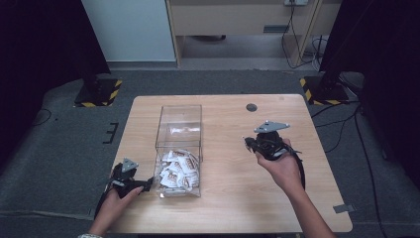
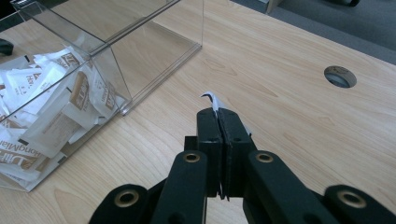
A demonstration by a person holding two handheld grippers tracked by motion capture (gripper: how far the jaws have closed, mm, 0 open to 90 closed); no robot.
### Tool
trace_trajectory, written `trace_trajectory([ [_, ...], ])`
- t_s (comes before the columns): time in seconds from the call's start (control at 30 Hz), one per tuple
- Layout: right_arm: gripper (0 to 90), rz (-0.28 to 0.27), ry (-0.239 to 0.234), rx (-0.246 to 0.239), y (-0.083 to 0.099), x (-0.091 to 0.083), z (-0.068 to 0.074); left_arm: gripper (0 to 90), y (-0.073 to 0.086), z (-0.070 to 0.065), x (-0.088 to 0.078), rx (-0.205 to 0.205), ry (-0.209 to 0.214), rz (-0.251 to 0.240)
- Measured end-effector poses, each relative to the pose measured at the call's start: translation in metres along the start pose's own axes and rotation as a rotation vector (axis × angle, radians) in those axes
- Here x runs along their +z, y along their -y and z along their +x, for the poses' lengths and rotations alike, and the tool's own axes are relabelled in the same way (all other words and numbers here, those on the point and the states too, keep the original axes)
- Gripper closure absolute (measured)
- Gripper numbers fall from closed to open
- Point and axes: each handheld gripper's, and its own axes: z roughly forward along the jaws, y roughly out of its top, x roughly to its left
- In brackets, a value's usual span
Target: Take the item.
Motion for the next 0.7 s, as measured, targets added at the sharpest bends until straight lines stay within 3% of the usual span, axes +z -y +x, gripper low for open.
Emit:
trace_trajectory([
  [0.33,88.7,0.020,0.025,0.016,0.008,0.011,-0.010,0.0,0.000,0.000,0.000,0.000,0.000,0.000],
  [0.7,88.6,0.060,0.063,0.048,0.019,0.037,-0.026,0.0,0.000,0.000,0.000,0.000,0.000,0.000],
])
